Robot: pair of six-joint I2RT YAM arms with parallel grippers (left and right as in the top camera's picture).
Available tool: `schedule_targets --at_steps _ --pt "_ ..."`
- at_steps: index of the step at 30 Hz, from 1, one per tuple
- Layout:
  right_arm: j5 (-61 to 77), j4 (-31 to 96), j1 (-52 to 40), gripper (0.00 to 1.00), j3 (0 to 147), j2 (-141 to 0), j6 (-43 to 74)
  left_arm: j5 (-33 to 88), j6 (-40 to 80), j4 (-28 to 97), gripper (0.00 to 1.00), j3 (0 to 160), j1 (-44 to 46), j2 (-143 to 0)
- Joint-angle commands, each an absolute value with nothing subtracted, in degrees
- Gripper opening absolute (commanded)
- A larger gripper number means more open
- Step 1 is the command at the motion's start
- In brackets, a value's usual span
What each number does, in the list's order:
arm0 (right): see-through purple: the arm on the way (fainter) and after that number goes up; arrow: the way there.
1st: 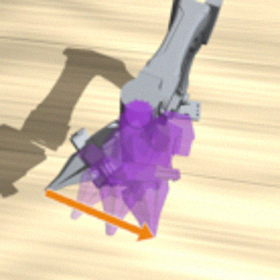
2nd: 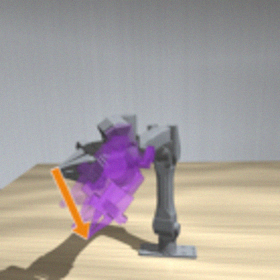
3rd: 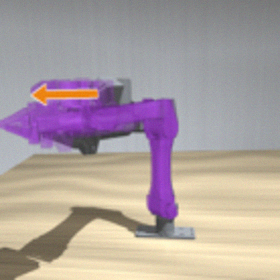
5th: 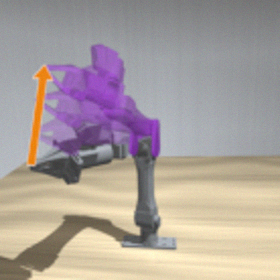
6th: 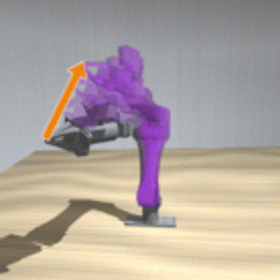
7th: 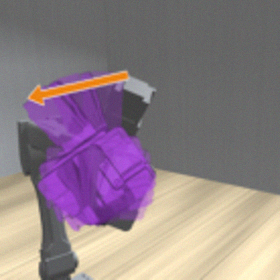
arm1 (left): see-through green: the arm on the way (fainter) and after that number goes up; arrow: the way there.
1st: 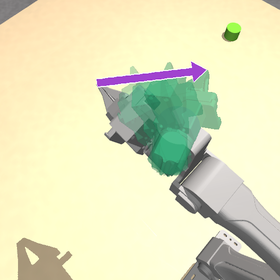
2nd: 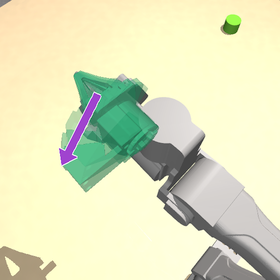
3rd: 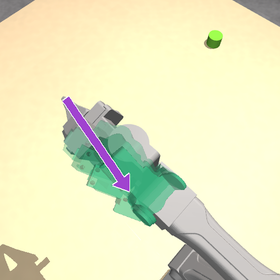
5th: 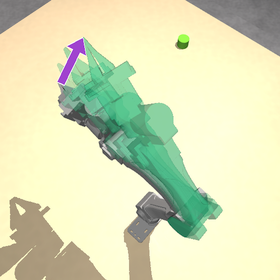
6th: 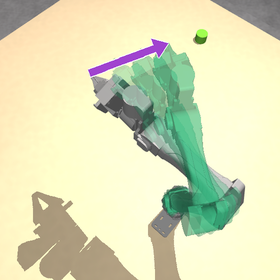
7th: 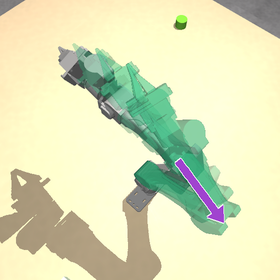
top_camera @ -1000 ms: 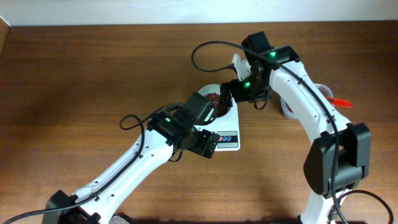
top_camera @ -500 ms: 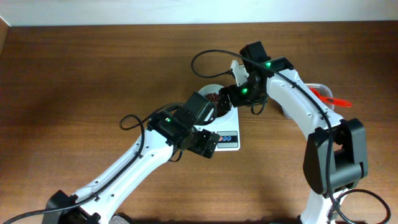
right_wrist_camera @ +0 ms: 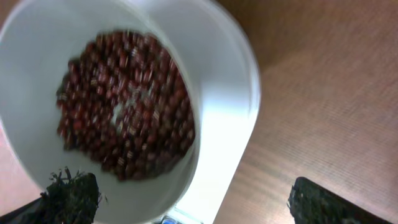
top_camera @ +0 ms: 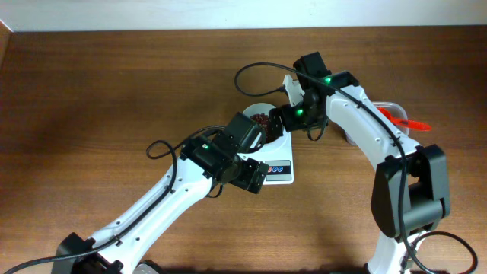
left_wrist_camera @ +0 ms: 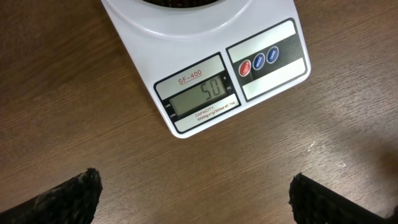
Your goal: Scoop item into bowl and weigh 50g on scale
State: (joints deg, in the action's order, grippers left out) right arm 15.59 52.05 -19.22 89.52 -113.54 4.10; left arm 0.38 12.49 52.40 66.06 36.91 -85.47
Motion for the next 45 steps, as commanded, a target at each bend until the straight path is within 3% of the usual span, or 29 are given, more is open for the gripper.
schedule_targets --at_steps 1,45 --pt "12.8 51.7 -19.6 0.99 89.0 -113.9 3.9 0.0 12.8 52.3 0.99 65.7 37.1 -84.5" --pt "6.5 55.0 -19.4 0.99 88.0 -113.9 3.9 0.0 12.8 52.3 0.99 65.7 37.1 -84.5"
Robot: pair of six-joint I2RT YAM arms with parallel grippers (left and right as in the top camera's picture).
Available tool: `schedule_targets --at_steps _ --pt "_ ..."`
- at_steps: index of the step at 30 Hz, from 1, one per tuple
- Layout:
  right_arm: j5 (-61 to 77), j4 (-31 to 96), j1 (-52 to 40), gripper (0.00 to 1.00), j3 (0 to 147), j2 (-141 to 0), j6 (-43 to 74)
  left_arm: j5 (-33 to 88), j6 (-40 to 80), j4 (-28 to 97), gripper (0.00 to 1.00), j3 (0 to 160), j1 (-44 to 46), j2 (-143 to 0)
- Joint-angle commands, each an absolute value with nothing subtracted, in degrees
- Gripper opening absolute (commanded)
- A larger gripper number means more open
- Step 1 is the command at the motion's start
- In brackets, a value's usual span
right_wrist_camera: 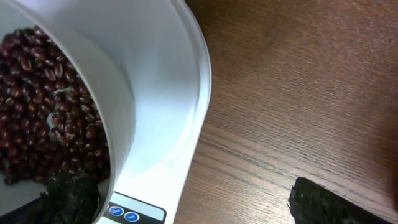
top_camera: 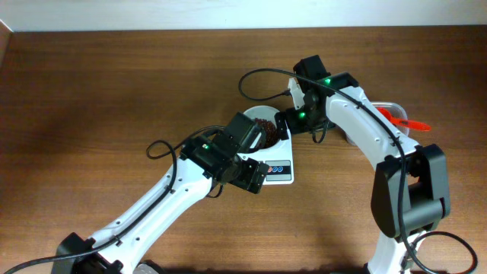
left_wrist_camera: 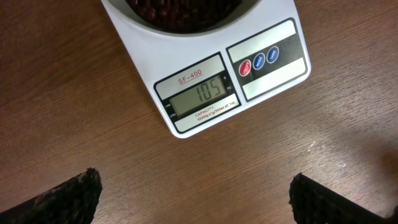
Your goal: Scoop item into bowl and weigh 50g on scale
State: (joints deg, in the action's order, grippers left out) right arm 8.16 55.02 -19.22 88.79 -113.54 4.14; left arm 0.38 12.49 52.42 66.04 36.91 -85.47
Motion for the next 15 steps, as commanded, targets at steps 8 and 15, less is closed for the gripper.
schedule_targets --at_steps 8,15 --pt "9.5 50.6 -19.4 0.99 88.0 -113.9 3.9 0.0 12.8 52.3 0.99 65.7 37.1 -84.5" --pt "9.0 44.8 -19.4 0.99 88.0 -113.9 3.9 0.0 12.8 52.3 0.99 65.7 37.1 -84.5"
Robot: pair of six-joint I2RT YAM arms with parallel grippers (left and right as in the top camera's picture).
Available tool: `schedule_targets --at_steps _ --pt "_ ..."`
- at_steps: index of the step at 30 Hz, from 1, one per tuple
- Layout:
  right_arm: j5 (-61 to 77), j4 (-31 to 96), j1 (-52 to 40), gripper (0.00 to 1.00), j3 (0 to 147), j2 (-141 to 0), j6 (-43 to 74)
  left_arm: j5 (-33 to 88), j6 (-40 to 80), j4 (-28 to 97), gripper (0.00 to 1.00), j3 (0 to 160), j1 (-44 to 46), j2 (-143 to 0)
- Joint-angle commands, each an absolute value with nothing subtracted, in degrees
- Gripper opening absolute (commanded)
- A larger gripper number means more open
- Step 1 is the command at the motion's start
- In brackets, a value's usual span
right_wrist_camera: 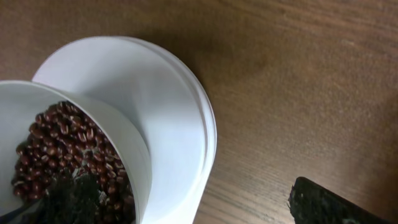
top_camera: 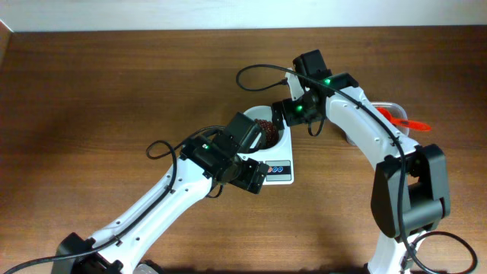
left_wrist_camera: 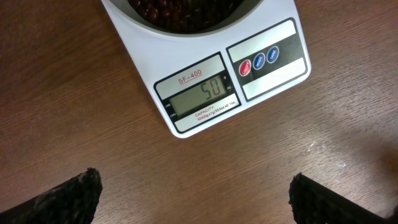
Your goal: Scoop item into bowl and weigh 50g on scale
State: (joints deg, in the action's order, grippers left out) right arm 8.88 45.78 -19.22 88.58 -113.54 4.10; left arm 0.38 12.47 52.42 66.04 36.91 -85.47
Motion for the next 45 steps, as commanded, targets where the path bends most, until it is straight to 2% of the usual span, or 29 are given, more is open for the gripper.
schedule_targets --at_steps 1,21,27,31,45 --pt "8.1 44.5 -19.4 0.99 88.0 -113.9 3.9 0.0 12.8 52.3 0.99 65.7 37.1 -84.5" --pt "-0.2 44.1 -19.4 0.99 88.0 -113.9 5.0 0.0 12.8 52.3 0.99 65.7 37.1 -84.5" --pt "17.3 43.3 -19.4 0.99 89.3 -113.8 4.9 0.0 12.8 52.3 0.99 65.7 37.1 -84.5" --pt "20.8 45.5 -19.4 0.99 95.0 -113.3 4.8 0.0 12.8 52.3 0.99 65.7 37.1 -84.5" --pt "16.9 44.6 -4.8 0.99 98.7 -113.1 4.8 0.0 12.8 52.3 0.99 65.7 37.1 -84.5"
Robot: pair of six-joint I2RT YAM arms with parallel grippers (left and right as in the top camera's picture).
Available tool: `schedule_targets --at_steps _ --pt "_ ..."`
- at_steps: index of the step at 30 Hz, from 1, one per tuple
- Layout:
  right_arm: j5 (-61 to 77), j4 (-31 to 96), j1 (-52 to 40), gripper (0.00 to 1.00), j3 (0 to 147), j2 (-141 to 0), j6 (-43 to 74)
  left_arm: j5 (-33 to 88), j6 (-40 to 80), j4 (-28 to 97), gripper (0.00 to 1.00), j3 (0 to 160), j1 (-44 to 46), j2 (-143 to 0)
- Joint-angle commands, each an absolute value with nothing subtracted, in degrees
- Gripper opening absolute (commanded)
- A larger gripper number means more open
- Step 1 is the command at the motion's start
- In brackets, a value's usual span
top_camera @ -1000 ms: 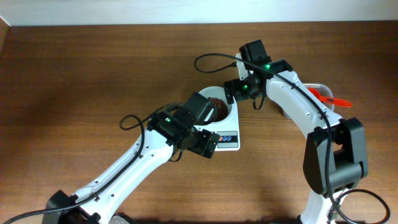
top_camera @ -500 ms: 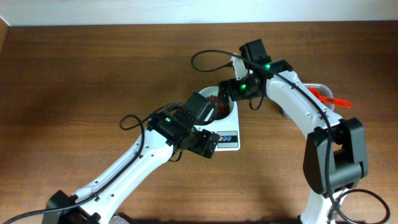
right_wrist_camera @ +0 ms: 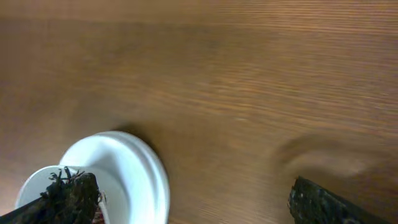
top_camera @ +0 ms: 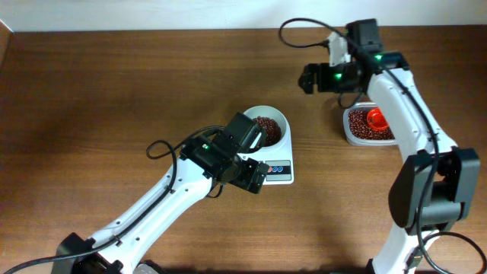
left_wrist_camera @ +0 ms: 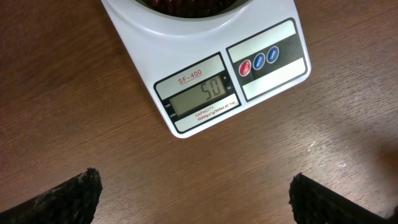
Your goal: Scoop item into bowl and weigh 50g on scale
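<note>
A white scale [top_camera: 275, 169] stands mid-table with a white bowl [top_camera: 268, 122] of dark red beans on it. In the left wrist view the scale's display [left_wrist_camera: 199, 99] reads 50. My left gripper [left_wrist_camera: 196, 208] hangs open just in front of the scale, over bare wood, holding nothing. My right gripper [top_camera: 307, 78] is open and empty up at the back, right of the bowl and well clear of it. In its wrist view the scale's rounded end [right_wrist_camera: 146, 180] shows at the lower left.
A clear container [top_camera: 351, 131] of beans with a red scoop [top_camera: 374, 118] in it sits at the right, under the right arm. The table's far edge meets a white wall behind the right gripper.
My right gripper was over the bowl's far rim and is now farther back and to the right, away from the scale. The left gripper has not moved. The display still reads 50.
With my right gripper open over the bowl of beans, the display read 50. Then, with that gripper low at the bowl's right side, it read 105. It read 50 again with the gripper at the bowl's far rim, and reads 50 now with it away.
</note>
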State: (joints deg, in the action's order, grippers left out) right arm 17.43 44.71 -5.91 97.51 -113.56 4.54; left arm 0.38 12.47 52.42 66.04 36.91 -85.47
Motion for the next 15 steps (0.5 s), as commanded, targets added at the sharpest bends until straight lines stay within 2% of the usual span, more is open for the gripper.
schedule_targets --at_steps 1,15 --pt "16.4 44.5 -4.4 0.99 98.7 -113.2 4.8 0.0 12.8 52.3 0.99 65.7 37.1 -84.5" --pt "16.2 44.6 -4.1 0.99 98.7 -113.2 4.8 0.0 12.8 52.3 0.99 65.7 37.1 -84.5"
